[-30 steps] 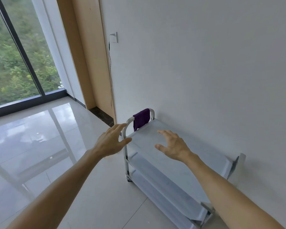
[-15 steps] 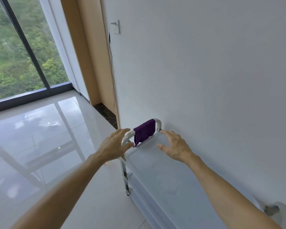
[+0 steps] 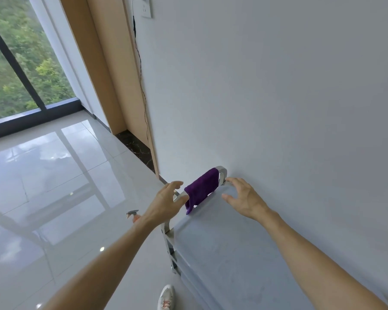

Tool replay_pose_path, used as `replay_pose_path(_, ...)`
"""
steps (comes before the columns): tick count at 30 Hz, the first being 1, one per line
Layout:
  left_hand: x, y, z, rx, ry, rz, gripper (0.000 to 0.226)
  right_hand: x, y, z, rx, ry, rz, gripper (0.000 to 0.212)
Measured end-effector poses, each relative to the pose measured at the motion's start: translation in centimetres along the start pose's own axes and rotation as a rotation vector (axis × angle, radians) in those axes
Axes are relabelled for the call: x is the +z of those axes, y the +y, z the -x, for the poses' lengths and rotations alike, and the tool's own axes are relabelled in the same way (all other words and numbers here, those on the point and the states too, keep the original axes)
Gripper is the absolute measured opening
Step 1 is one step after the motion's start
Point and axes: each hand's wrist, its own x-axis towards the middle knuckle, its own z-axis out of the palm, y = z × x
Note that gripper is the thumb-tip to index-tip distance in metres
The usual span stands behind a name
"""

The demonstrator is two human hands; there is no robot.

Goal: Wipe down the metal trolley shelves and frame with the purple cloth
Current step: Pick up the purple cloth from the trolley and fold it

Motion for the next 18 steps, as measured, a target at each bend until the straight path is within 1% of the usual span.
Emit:
replay_pose_path(3, 0.2, -1.7, -3.5, -0.027, -0.066, 0.03, 0.048, 0.8, -0.5, -3.6, 0.079, 0.013, -0.049, 0.056)
replay_pose_path(7, 1.1, -3.9, -6.9, -0.04, -0.21, 0.065, 0.042, 2.1, -1.0, -7.6, 0.181, 0.002, -0.092, 0.052)
replay_pose_path(10, 1.9, -5.2, -9.1, -0.037, -0.288, 0.067, 0.036, 3.0, -1.4, -10.4, 0.294, 0.062, -0.169, 0.047)
replay_pose_path(12, 2.3, -5.7, -10.4, -0.032, -0.312, 0.058, 0.037, 3.6, -1.3, -11.7, 0.365, 0.087, -0.199, 0.042)
replay_pose_path(16, 3.2, -6.1, -11.8, -0.048, -0.315, 0.045, 0.041, 4.4, -0.7, -13.8, 0.476, 0.08, -0.25, 0.032)
replay_pose_path(18, 3.8, -6.1, -12.3, -0.071, -0.314, 0.036, 0.04, 4.7, -0.4, -15.1, 0.521, 0.086, -0.284, 0.033)
